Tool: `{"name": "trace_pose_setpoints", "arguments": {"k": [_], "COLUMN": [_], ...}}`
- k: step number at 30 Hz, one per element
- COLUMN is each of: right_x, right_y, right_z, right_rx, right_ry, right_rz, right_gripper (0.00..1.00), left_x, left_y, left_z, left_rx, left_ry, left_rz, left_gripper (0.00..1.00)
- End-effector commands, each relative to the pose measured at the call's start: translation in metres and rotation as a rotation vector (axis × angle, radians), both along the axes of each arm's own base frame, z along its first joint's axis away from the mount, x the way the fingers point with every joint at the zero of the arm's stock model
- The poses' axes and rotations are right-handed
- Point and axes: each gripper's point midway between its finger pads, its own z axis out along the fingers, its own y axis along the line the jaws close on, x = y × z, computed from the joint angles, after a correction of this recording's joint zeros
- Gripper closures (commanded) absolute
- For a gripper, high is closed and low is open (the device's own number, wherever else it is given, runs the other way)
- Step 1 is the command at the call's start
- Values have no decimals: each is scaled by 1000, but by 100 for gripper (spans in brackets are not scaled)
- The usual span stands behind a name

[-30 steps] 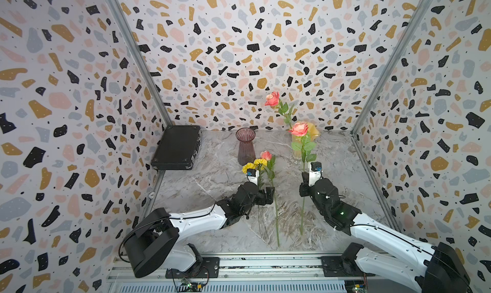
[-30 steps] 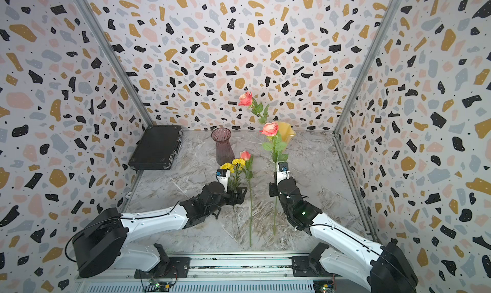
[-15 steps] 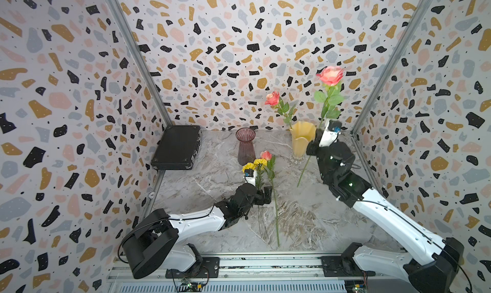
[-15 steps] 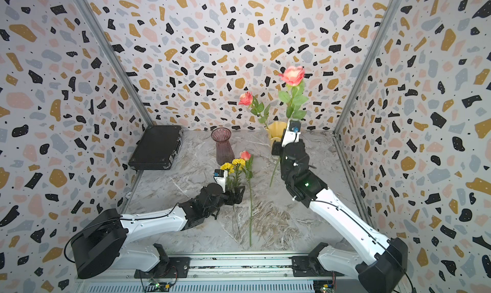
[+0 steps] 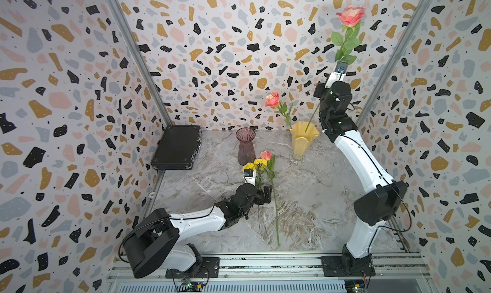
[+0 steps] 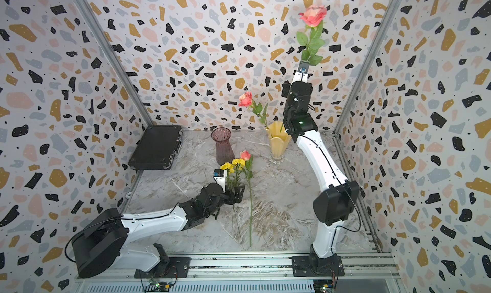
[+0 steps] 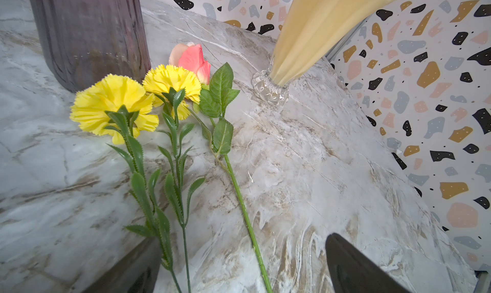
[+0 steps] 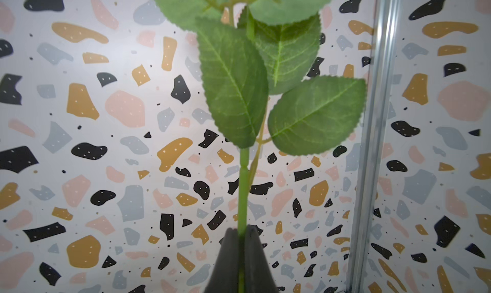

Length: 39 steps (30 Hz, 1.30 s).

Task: Arrange the flowers in different vases according to their colors
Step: Insert the flower into the vase.

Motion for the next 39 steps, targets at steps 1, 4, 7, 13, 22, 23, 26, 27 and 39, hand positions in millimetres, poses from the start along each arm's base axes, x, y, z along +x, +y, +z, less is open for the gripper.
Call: {"name": "trace_pose_setpoints", "arguments": {"k": [1, 4, 7, 13, 22, 23, 26, 27, 39], "right_x": [9, 22, 27, 28, 7, 2, -19, -27, -142], "right_y": [12, 23, 30, 38, 33, 30, 23, 20, 66], "right_z": [7, -27, -61, -97, -104, -103, -111, -115, -223], "right_rx": [-77, -73, -48, -13, 36, 49, 95, 115, 186], "right_ry": [-28, 30, 70, 160, 269, 286, 389, 427, 755], "right_rz": [31, 72, 112, 165, 187, 180, 175, 170, 412], "right_gripper": [100, 100, 100, 100, 48, 47, 46, 45, 29], "left_x": [3, 3, 4, 5, 3, 4, 11, 12, 2], "left_y": [-9, -11, -12, -14, -12, -10, 10, 18, 160], "left_z": [8, 8, 6, 2, 7, 7, 0, 0, 13], "left_rx": [-49, -53, -54, -47, -52, -50, -5, 28, 178], "left_ry": [-13, -9, -5, 9, 3, 9, 87, 102, -31], "left_rz": [-10, -12, -12, -17, -11, 2, 146, 186, 873], "left_gripper": [1, 1, 1, 1, 1, 1, 1, 1, 1]}}
